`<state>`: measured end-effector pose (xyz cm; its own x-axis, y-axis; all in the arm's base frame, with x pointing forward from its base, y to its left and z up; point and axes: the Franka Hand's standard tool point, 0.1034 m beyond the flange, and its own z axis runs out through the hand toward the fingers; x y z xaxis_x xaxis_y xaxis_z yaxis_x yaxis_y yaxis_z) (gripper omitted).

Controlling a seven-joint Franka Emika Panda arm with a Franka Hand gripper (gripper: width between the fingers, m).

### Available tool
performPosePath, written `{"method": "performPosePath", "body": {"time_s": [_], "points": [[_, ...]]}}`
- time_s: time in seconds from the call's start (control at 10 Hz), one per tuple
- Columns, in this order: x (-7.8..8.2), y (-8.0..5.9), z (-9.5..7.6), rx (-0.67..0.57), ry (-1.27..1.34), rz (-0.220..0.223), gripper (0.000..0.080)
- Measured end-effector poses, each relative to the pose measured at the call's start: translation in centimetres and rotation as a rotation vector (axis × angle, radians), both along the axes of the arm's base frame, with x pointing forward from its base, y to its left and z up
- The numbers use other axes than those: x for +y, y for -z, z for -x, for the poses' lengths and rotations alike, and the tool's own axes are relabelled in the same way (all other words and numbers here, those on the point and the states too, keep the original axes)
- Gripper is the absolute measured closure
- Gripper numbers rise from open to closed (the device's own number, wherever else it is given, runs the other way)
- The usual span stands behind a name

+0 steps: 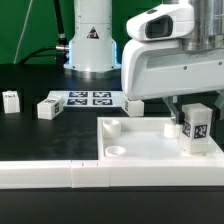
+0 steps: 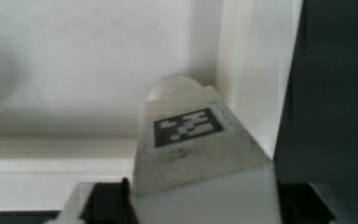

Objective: Assemble one leg

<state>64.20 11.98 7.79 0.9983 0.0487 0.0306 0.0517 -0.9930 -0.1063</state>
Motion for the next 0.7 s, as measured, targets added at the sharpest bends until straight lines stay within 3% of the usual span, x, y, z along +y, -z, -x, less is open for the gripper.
{"method": "performPosePath", "body": {"time_s": [0.1,0.4,0.7], "points": [[-0.27,0.03,-0.04,0.000,0.002,0.003,0.0508],[-0.41,0.10,-0.09,0.000,0.148,-0.005,0.0508],[-0.87,0.18,-0.08,0.045,0.606,-0.040,0.0508]]}}
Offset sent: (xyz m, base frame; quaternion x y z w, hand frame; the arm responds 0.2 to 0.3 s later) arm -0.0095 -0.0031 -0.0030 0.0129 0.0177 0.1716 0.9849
